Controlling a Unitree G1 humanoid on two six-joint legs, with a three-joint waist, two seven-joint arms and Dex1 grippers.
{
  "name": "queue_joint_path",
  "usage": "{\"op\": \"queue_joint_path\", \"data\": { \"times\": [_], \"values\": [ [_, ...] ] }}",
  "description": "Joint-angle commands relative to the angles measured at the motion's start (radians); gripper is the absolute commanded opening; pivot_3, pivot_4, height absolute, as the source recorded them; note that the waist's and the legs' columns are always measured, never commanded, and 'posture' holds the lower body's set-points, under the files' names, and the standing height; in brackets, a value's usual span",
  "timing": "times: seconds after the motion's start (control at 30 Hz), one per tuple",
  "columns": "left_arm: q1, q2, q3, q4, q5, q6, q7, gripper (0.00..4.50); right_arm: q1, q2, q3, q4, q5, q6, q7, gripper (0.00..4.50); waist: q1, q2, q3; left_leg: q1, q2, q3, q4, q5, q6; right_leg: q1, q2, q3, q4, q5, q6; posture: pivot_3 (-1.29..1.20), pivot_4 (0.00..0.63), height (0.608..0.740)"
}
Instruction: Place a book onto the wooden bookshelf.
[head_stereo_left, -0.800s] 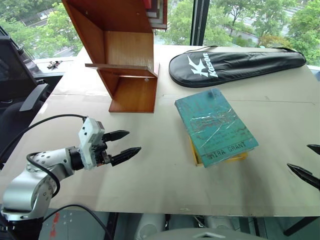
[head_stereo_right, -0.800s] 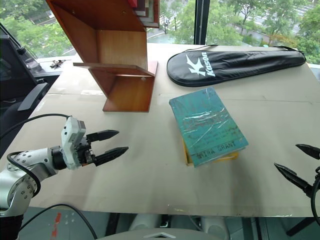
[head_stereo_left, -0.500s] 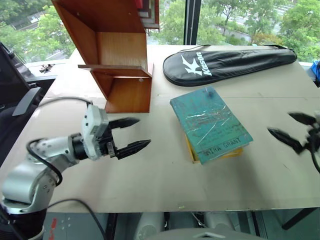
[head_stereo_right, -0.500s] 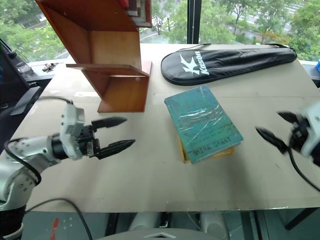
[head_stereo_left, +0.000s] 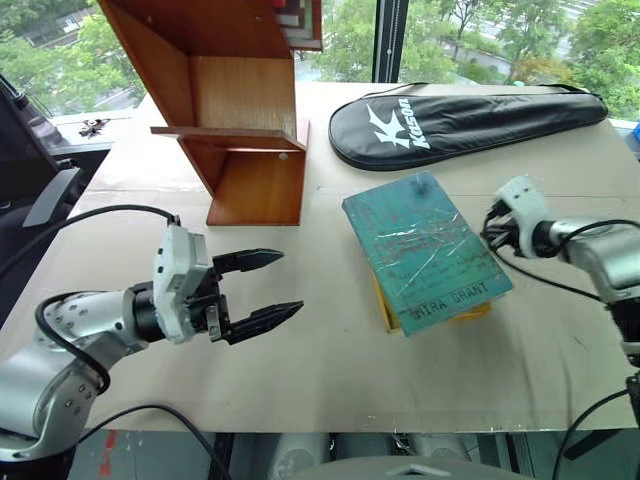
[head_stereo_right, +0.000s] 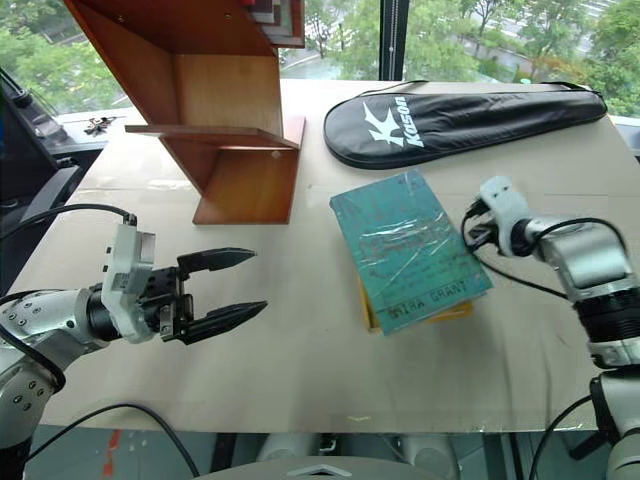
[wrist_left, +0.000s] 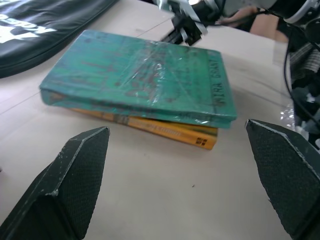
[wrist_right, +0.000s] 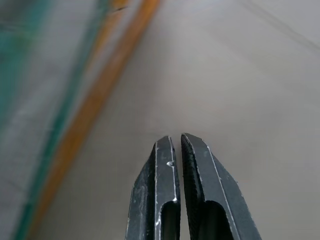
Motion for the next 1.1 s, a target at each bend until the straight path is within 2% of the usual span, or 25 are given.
{"op": "queue_joint_path", "data": {
  "times": [0.03, 0.23, 0.47, 0.57, 0.87, 1.1],
  "values": [
    [0.015, -0.005, 0.027, -0.039, 0.007, -0.032, 0.014, 4.50, -0.021, 0.047, 0.038, -0.056, -0.015, 0.005, 0.037, 0.08, -0.005, -0.002, -0.001, 0.000, 0.000, 0.000, 0.000, 0.000, 0.000, 0.000, 0.000, 0.000, 0.000, 0.000, 0.000, 0.00, 0.150, 0.740],
    [0.038, -0.003, 0.034, -0.034, 0.017, -0.052, 0.015, 4.50, 0.003, 0.056, 0.008, -0.112, -0.043, 0.017, 0.029, 0.08, 0.000, -0.001, -0.001, 0.001, 0.000, 0.000, 0.001, 0.000, 0.000, 0.000, 0.000, 0.000, 0.002, 0.000, 0.000, 0.00, 0.150, 0.740],
    [0.063, 0.001, 0.044, -0.004, 0.031, -0.080, -0.010, 4.50, 0.067, -0.059, -0.144, -0.297, 0.037, 0.096, 0.083, 0.08, 0.003, -0.001, -0.001, 0.000, 0.000, 0.000, 0.001, 0.000, 0.000, 0.000, -0.001, 0.000, 0.002, 0.000, 0.000, 0.00, 0.150, 0.740],
    [0.080, 0.005, 0.052, 0.015, 0.039, -0.093, -0.034, 4.50, 0.087, -0.074, -0.178, -0.381, 0.081, 0.147, 0.091, 0.08, -0.002, -0.001, -0.001, 0.001, 0.000, -0.001, 0.001, 0.000, 0.000, 0.000, 0.000, 0.000, 0.002, 0.000, 0.000, 0.00, 0.150, 0.740],
    [0.101, -0.002, 0.048, 0.040, 0.062, -0.118, -0.058, 4.50, 0.103, 0.002, -0.100, -0.503, 0.109, 0.194, 0.055, 0.08, 0.000, -0.001, -0.001, 0.001, 0.000, -0.001, 0.002, 0.000, 0.000, 0.000, 0.000, 0.001, 0.003, 0.000, 0.000, 0.00, 0.150, 0.740],
    [0.129, -0.001, 0.059, 0.033, 0.058, -0.106, -0.049, 4.50, 0.127, 0.004, -0.126, -0.512, 0.109, 0.166, 0.044, 0.08, 0.000, -0.001, -0.001, 0.001, 0.000, -0.001, 0.002, 0.000, 0.000, 0.000, 0.000, 0.001, 0.003, 0.000, 0.000, 0.00, 0.150, 0.740]
  ]
}}
